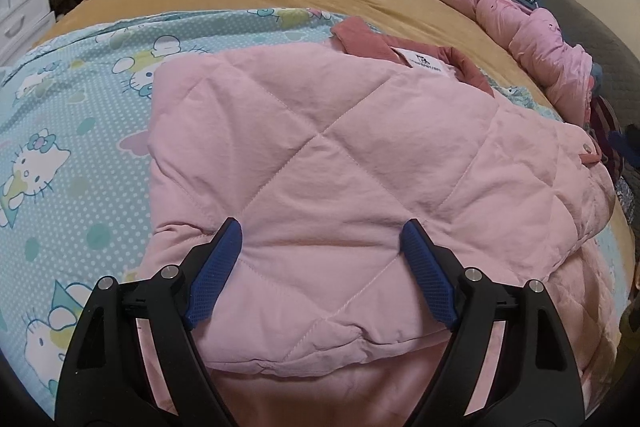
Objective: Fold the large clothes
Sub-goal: 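Press and smooth the folded jacket with both tools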
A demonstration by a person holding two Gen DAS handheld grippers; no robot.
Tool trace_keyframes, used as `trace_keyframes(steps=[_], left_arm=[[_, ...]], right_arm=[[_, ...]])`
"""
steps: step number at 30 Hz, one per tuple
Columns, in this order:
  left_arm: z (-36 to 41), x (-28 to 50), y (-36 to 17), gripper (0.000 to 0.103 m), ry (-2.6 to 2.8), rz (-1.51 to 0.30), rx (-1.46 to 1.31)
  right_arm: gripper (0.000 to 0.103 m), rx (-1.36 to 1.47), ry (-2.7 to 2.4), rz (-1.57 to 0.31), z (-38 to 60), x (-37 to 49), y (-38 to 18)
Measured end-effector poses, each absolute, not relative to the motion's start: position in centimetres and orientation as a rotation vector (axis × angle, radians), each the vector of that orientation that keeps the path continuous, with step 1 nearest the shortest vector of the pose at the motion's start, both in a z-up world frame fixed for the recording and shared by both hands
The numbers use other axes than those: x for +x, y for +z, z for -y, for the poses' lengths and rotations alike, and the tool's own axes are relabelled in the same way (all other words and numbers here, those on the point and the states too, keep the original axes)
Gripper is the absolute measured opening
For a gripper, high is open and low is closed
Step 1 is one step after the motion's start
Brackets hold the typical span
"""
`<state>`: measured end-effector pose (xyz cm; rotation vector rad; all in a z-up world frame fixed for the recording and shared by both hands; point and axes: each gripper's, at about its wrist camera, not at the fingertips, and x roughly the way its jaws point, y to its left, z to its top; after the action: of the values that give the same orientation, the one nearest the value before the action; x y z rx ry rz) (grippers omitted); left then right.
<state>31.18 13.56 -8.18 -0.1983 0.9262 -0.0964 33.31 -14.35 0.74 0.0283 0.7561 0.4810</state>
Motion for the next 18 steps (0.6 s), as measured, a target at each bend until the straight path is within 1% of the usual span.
trace_keyframes(steps=[4, 7, 13, 16, 18], left_arm=[[-13.5, 31.1, -8.2, 0.075, -0.096, -0.927, -0.196], [-13.4, 31.1, -8.2, 0.075, -0.098, -0.929, -0.190], [-13.4, 31.1, -8.0, 0.075, -0.099, -0.933, -0.183], [-13.3, 31.1, -8.0, 0.075, -0.098, -0.933, -0.177], [-13.3, 31.1, -8.0, 0.075, -0.098, -0.934, -0.178]], right_arm=[[0.080, 0.005, 0.467, -0.834, 12.3, 34.7, -0.9], [0.080, -0.012, 0.420, -0.908, 11.9, 35.6, -2.8], [0.080, -0.048, 0.387, -0.995, 11.6, 36.2, -6.2], [0.083, -0.064, 0.372, -0.998, 11.1, 36.2, -7.1], [0.087, -0.082, 0.366, -0.993, 10.6, 36.2, -7.5]])
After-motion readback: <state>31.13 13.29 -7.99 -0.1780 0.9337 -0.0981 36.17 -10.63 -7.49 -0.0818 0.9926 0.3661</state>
